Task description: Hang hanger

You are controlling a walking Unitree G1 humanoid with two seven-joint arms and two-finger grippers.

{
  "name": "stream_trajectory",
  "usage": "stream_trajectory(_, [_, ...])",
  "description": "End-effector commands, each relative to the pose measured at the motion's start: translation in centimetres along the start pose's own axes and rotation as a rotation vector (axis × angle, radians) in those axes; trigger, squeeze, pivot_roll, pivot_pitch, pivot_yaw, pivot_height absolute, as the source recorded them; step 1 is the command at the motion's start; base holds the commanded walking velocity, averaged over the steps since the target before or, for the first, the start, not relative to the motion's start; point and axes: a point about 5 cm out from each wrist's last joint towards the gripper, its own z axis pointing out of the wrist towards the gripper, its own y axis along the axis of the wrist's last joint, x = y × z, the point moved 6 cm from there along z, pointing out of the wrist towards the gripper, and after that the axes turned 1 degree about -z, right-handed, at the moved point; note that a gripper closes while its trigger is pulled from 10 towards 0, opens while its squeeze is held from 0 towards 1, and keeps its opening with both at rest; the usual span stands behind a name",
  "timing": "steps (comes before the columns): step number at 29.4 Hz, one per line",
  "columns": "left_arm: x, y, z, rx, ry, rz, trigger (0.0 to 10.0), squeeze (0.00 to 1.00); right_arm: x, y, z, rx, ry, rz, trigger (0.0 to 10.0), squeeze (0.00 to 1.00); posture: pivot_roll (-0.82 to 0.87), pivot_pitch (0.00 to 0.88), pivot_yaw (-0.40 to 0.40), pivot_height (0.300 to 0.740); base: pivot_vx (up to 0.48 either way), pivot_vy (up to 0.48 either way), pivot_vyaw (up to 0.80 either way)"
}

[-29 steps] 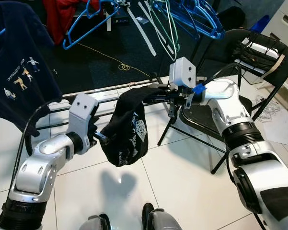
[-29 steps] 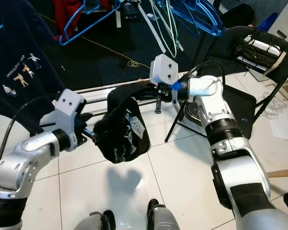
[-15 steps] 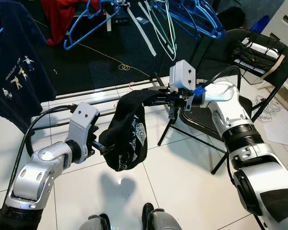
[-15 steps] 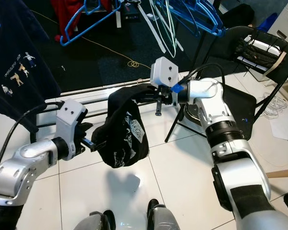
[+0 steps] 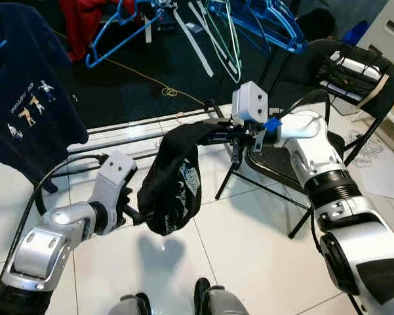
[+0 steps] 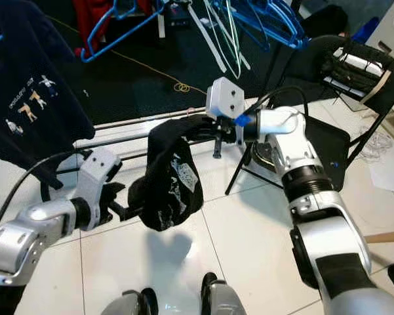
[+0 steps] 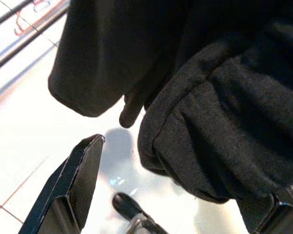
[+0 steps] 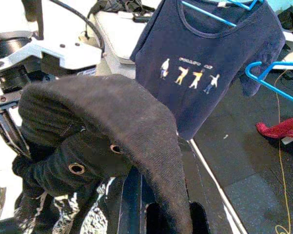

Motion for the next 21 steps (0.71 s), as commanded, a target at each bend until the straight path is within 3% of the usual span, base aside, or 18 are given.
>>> stream_trajectory(1, [0.0, -1.5, 0.0, 0.062, 0.004, 0.000, 10.0, 0.00, -0.7, 0.8, -0.5, -0.018, -0.034, -0.031, 0.0, 0.00, -0.14, 0.261, -0.121, 0.740, 0.000, 0.000, 0.00])
stream_trajectory(6, [0.2, -1.7, 0.0, 0.076, 0.010, -0.007, 10.0, 0.00, -0.9, 0.8, -0.6, -0.017, -0.041, -0.033, 0.0, 0.00, -0.14, 0.261, -0.121, 0.740, 0.000, 0.000, 0.00])
stream_trajectory(7, [0.2, -1.7, -0.1, 0.075, 0.004, -0.015, 0.0, 0.00, -1.0, 0.8, -0.7, -0.013, -0.048, -0.034, 0.0, 0.00, -0.14, 0.264, -0.120, 0.740, 0.000, 0.000, 0.00])
stream_trajectory(21, [0.0, -0.4, -1.0, 0.012, -0.056, -0.062, 0.0, 0.00, -1.7, 0.3, -1.5, 0.006, -0.098, -0.006, 0.0, 0.00, -0.13, 0.272, -0.122, 0.740, 0.000, 0.000, 0.00])
